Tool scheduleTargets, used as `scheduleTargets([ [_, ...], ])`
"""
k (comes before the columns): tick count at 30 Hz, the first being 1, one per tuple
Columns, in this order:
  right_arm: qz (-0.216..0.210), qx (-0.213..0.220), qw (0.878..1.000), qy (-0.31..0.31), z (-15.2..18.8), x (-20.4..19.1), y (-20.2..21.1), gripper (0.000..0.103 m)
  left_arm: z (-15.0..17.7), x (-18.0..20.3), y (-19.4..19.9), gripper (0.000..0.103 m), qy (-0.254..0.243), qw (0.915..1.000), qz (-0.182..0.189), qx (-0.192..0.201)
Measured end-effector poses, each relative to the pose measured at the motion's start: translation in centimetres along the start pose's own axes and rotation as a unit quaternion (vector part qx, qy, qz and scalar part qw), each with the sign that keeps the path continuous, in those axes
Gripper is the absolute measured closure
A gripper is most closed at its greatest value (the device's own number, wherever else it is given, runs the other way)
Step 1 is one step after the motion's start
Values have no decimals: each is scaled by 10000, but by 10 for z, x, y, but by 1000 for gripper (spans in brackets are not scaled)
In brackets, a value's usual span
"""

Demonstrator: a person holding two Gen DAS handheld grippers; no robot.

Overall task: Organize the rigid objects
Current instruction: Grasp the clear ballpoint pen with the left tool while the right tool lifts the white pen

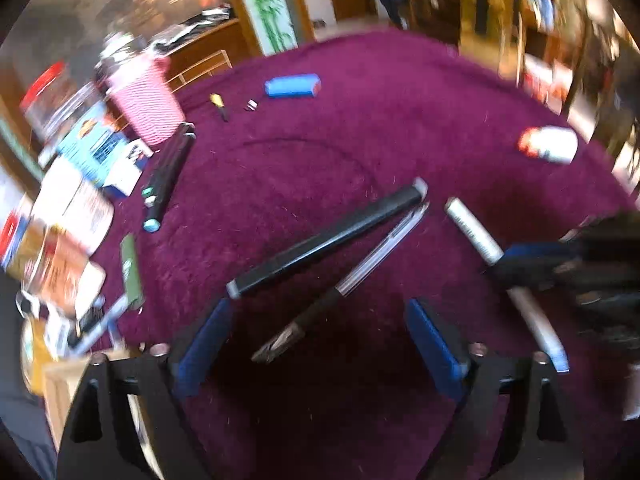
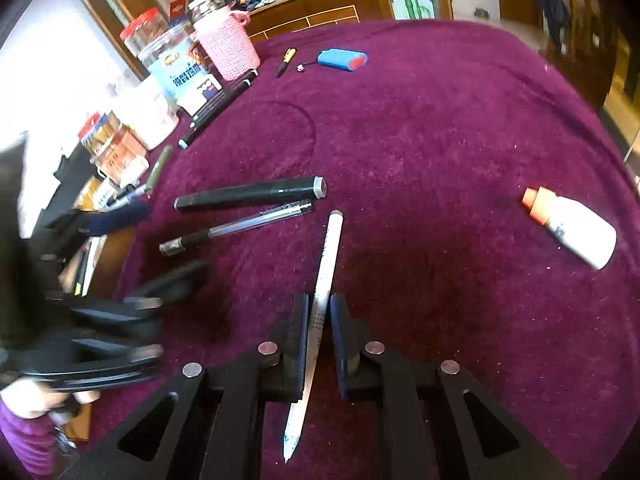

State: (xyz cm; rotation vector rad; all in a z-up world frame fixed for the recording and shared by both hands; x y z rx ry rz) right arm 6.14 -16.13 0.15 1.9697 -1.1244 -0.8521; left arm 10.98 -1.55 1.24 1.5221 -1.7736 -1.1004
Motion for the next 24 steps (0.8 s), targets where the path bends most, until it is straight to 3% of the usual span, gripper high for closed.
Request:
scheduleTargets([
  [1, -36, 16, 10000, -52, 0, 1, -1, 91, 1, 0, 3, 32, 45, 9998, 84, 163],
  [3, -49, 34, 9999, -100, -1, 0, -1, 91, 4, -1, 5, 76, 215, 9988, 435, -63],
  [4, -35, 42, 9999, -107, -1, -1, -2, 91, 6, 0, 8, 81, 228, 9989, 405, -77],
  [5, -14, 49, 9999, -105, -1, -3, -3, 91, 11, 2, 12, 83, 161, 9994, 310, -21],
  [11, 88, 68, 9999, -95, 2, -4, -1, 91, 36, -1, 29, 87, 513, 9954, 769, -239],
  [13, 113, 91, 9998, -99, 2, -4, -1, 91, 37, 3, 25, 81, 488, 9966, 630, -216],
  [15, 157, 124, 9998, -82, 2, -5, -1, 91, 33, 8, 23, 59, 448, 9984, 345, -26],
  [17, 254, 156, 9996, -14, 3, -8, -1, 90, 29, 11, 20, 48, 454, 9988, 111, 132],
  [19, 413, 177, 9989, 141, 3, -14, -3, 89, 26, 7, 16, 48, 661, 9974, 237, 183],
  [20, 508, 184, 9982, 249, 3, -17, -3, 89, 27, 2, 16, 57, 825, 9957, 408, 116],
  [21, 608, 192, 9973, 357, 3, -21, -4, 88, 28, 0, 17, 78, 932, 9934, 665, 27],
  [22, 738, 197, 9958, 499, 3, -25, -5, 88, 29, 0, 19, 89, 943, 9936, 628, 18],
  [24, 879, 185, 9937, 674, 4, -30, -6, 89, 36, 2, 28, 94, 952, 9930, 697, -9],
])
Point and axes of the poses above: each gripper's, at about its wrist camera, not at the fingertips, and y roughly against the way its jaws point, x to its right, z to its underside, the point moved 1 cm from there along -y, roughly the way its jaws point, and after that the axes turned 14 degrees about y, right-handed, at the moved point
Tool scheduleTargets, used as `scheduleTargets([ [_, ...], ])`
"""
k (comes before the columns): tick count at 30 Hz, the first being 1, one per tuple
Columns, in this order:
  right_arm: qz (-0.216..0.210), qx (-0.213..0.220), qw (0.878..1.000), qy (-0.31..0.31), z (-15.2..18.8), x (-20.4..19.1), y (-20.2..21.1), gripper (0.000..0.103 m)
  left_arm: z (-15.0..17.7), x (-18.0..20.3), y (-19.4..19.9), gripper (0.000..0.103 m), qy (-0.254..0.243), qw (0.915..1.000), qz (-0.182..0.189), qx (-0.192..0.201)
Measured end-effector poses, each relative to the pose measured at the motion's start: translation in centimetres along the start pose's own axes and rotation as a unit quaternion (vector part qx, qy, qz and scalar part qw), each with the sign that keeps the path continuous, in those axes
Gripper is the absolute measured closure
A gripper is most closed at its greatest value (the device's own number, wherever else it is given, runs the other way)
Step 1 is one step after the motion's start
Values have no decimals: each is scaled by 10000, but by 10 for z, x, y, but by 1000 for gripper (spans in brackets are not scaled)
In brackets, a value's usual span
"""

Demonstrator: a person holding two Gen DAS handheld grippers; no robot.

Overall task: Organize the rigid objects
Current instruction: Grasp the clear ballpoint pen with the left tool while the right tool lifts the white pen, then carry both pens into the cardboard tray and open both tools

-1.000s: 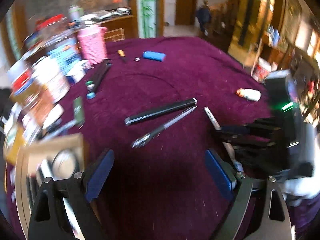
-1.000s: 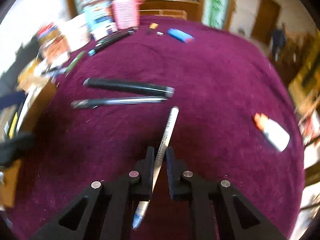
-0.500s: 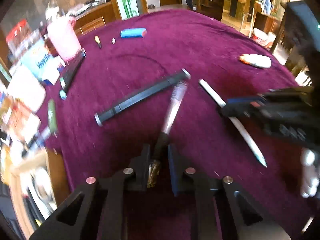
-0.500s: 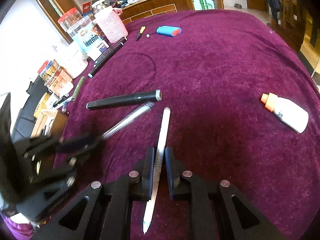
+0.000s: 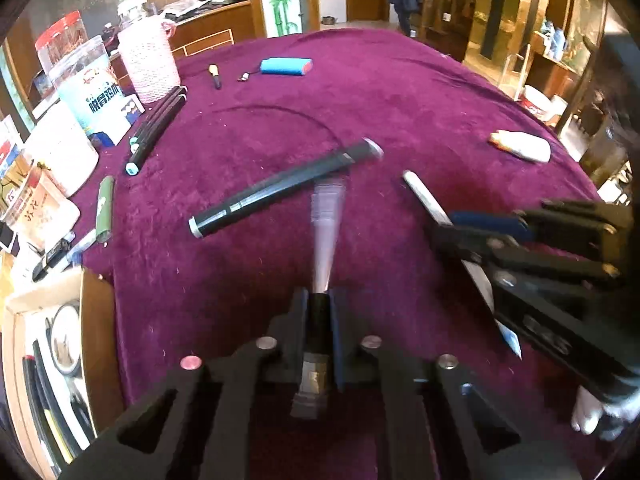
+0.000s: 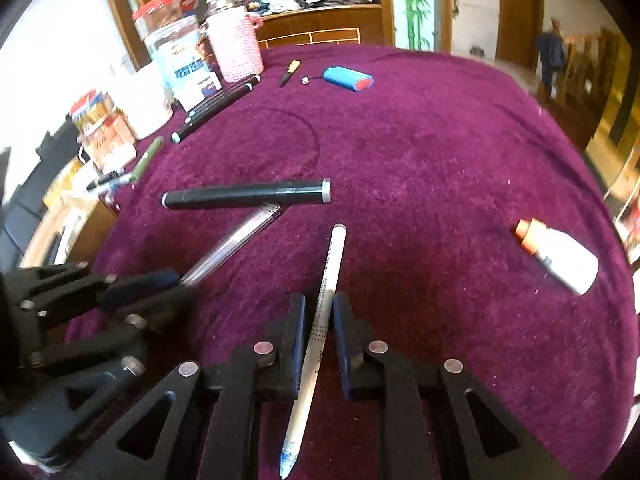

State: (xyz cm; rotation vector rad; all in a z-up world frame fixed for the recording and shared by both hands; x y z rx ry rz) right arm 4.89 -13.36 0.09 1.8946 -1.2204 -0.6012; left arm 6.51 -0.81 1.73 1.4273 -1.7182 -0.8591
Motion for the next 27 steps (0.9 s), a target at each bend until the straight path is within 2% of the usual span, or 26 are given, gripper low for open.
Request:
scheduleTargets([
  [5, -335, 123, 9989, -311, 1, 11, 2, 91, 23, -12, 31, 94, 407, 9984, 391, 67],
  [10, -1102, 376, 9906, -723, 4, 19, 6, 94, 47, -40, 80, 94, 935, 9925, 698, 361],
  [13, -1456, 644, 9845, -740, 3, 12, 16, 94, 63, -67, 116, 94, 1259, 9871, 771, 618],
  [16, -1661, 759, 9806, -711, 2, 4, 22, 94, 82, -100, 148, 94, 1626, 9808, 638, 864],
  [18, -1453, 702, 9851, -590, 2, -2, 20, 94, 95, -121, 160, 94, 1869, 9762, 543, 960],
  [20, -787, 742, 9933, -409, 2, -8, 22, 93, 108, -140, 169, 93, 2085, 9715, 485, 1021],
  [21, -539, 712, 9955, -316, 2, -11, 22, 87, 114, -151, 172, 93, 2210, 9683, 477, 1057],
  [22, -389, 666, 9967, -257, 2, -12, 21, 70, 120, -158, 175, 93, 2313, 9656, 488, 1084],
  [24, -89, 519, 9984, -209, 4, -14, 16, 40, 130, -173, 179, 93, 2515, 9597, 531, 1131],
  [26, 79, 356, 9993, -111, 2, -17, 10, 40, 139, -183, 180, 93, 2622, 9567, 519, 1149],
  [27, 105, 185, 9998, -22, 1, -22, 4, 44, 143, -187, 179, 93, 2658, 9558, 510, 1145],
])
Point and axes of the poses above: each gripper's, at about its wrist camera, not at the fingertips, and y roughly against the way its jaws point, x to its right, z to its underside, the point moved 1 cm from there along -y, roughly the way its jaws point, and after that the axes turned 14 degrees about y, right-handed, at the moved point
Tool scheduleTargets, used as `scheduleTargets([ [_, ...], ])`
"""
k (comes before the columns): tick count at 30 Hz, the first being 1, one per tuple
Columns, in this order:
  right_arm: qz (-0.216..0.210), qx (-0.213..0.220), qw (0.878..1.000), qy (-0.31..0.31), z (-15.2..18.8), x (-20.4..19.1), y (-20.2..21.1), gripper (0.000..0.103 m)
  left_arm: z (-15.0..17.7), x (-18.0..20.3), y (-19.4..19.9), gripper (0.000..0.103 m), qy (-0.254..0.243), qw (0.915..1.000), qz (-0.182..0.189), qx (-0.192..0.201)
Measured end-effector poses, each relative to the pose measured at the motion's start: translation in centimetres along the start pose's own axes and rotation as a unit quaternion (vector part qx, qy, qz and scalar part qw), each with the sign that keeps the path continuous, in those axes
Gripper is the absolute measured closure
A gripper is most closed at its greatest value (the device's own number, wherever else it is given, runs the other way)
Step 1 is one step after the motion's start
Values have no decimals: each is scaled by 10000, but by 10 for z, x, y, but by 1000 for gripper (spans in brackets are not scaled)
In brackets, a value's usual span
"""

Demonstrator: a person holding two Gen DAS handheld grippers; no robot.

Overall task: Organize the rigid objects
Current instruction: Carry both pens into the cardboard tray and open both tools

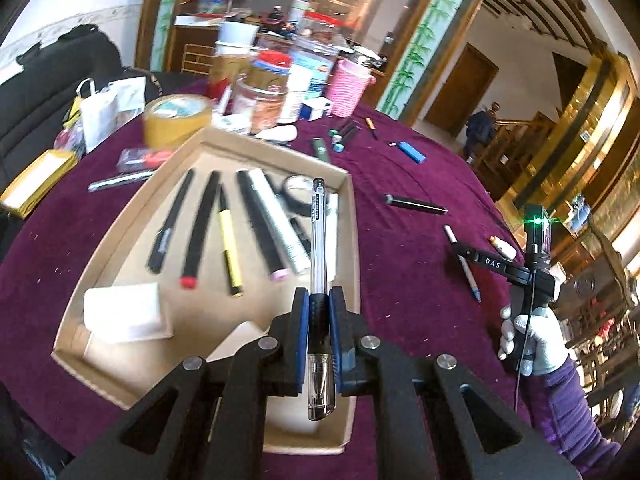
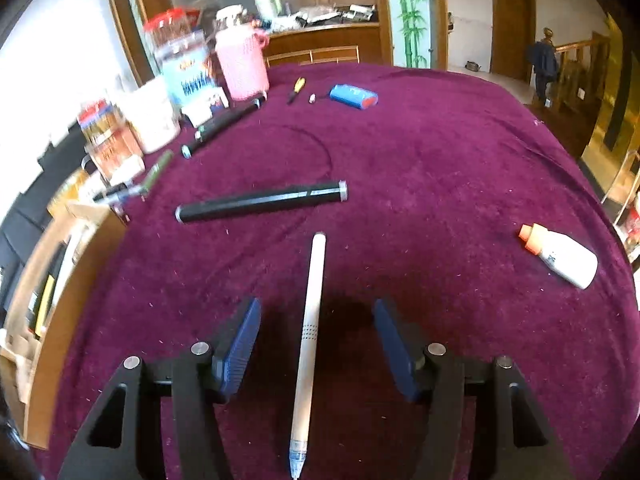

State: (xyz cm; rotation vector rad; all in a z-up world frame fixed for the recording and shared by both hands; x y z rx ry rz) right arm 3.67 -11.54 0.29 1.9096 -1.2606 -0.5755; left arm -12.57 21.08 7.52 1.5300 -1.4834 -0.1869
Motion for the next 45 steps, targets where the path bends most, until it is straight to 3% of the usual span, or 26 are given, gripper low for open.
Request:
scheduleTargets([
  [1, 145, -46, 9998, 103, -1, -2, -2, 58, 1, -3, 1, 93, 18, 10000, 1, 1],
  [3, 438, -144, 9986, 246, -3, -7, -4, 69, 3, -9, 4, 93, 65, 10000, 38, 21],
  [5, 392, -151, 9990, 147, -3, -5, -3, 91, 4, -15, 8, 93, 84, 9999, 76, 55],
  [6, 327, -166, 9993, 27, -3, -1, -2, 95, 5, -17, 9, 93, 90, 9999, 95, 66],
  [11, -378, -34, 9963, -770, 6, 12, 14, 95, 5, -26, 7, 93, 187, 9995, 260, 11],
  [15, -1070, 262, 9881, -1071, 7, -2, 40, 95, 7, -28, -2, 93, 270, 9988, 394, -142],
  [21, -2259, 418, 9653, -1242, -1, -52, 62, 94, 12, -27, -28, 93, 506, 9962, 462, -539],
  [27, -3191, 183, 9404, -1158, -13, -129, 53, 94, 13, -34, -47, 93, 855, 9932, 316, -718],
  [31, -3348, 6, 9378, -919, -19, -174, 45, 94, 11, -44, -43, 93, 907, 9947, -25, -474],
  [34, -3319, -136, 9397, -811, -23, -196, 37, 93, 8, -55, -38, 93, 1025, 9940, -69, -365],
  [37, -3223, -253, 9435, -731, -25, -209, 28, 93, 8, -60, -30, 77, 1131, 9930, 182, -303],
  [39, -3136, -320, 9467, -657, -26, -216, 22, 93, 9, -59, -22, 57, 1104, 9933, 281, -190],
  [45, -2868, -504, 9548, -595, -21, -224, 13, 93, 4, -57, -1, 40, 1013, 9943, 271, 196],
])
Point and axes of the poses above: each gripper's, at about its wrist camera, not at the fingertips, and y roughly against the way its jaws point, x to its right, z to its underside, the point moved 1 cm from there along -y, roughly the way its jaws point, and after that the axes turned 14 degrees about y, right-handed, at the moved point
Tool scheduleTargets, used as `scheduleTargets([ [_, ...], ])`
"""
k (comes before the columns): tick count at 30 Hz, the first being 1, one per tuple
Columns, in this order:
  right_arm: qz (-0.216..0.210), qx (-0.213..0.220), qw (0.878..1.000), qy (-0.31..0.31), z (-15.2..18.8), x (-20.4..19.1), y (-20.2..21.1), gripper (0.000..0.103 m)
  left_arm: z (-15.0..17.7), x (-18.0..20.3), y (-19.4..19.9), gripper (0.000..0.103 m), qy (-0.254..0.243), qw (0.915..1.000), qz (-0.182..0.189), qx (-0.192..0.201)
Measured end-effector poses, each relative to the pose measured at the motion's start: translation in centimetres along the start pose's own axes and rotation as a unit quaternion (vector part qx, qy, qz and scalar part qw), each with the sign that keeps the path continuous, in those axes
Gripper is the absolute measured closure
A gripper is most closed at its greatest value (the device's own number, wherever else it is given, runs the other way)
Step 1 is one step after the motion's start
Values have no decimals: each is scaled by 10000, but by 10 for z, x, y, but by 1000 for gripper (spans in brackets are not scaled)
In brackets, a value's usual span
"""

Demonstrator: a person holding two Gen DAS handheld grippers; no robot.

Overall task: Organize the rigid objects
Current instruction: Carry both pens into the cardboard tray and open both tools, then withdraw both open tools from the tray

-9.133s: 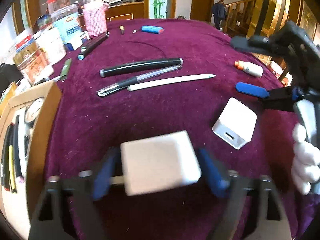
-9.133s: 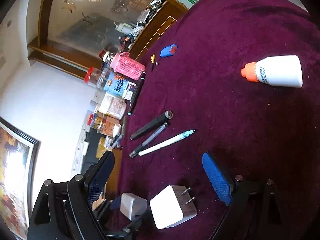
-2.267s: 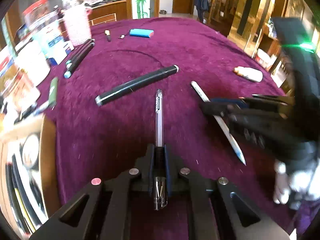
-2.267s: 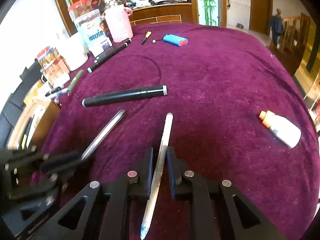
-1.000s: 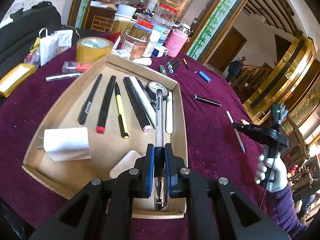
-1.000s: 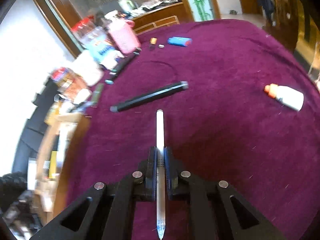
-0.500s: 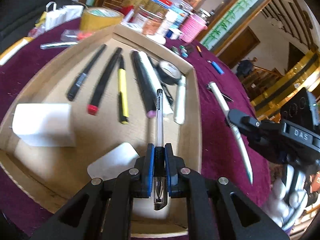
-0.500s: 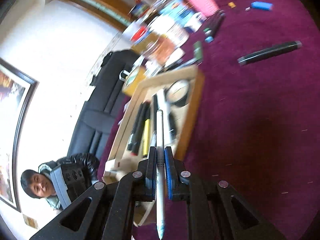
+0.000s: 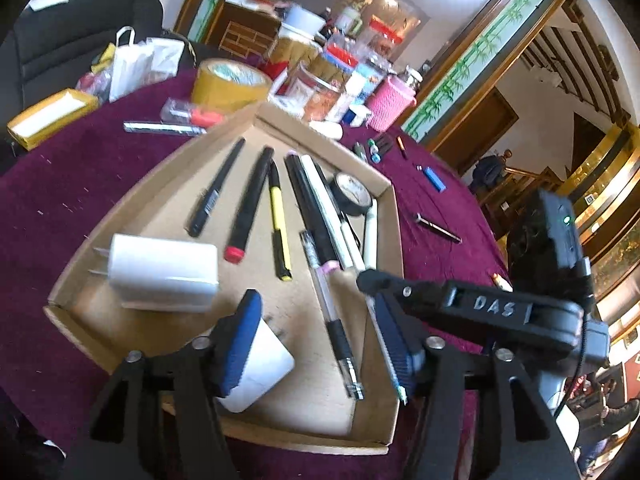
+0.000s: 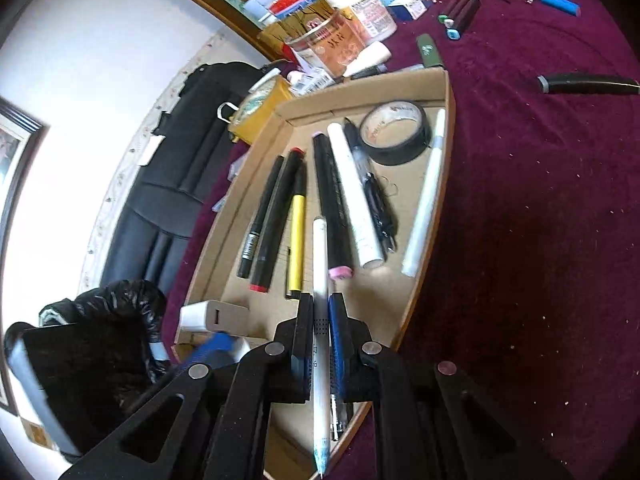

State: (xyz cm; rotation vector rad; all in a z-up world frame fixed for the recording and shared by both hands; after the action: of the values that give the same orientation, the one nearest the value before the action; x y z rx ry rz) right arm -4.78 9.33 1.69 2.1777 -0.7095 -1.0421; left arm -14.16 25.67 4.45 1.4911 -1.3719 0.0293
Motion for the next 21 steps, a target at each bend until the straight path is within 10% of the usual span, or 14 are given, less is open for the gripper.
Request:
scheduleTargets([
  [9, 418, 293, 9963, 691, 4, -24, 18, 36, -5, 1, 20, 28, -279, 9976, -309, 552],
  [21, 2044, 1500, 9468, 1983, 16, -47, 85, 11, 9, 37, 52, 16, -952, 9767, -780, 1758],
])
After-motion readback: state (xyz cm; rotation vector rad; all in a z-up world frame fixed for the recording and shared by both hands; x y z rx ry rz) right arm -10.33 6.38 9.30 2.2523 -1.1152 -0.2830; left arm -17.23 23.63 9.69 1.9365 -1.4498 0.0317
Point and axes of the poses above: each gripper's, at about its wrist camera, not at the fingertips, and y roughly against the way its jaws point, x to its right, z to its underside, the point moved 1 cm from there along -y, roughly the way its jaws point, and after that the axes turned 14 degrees about y, right-handed, at the moved point
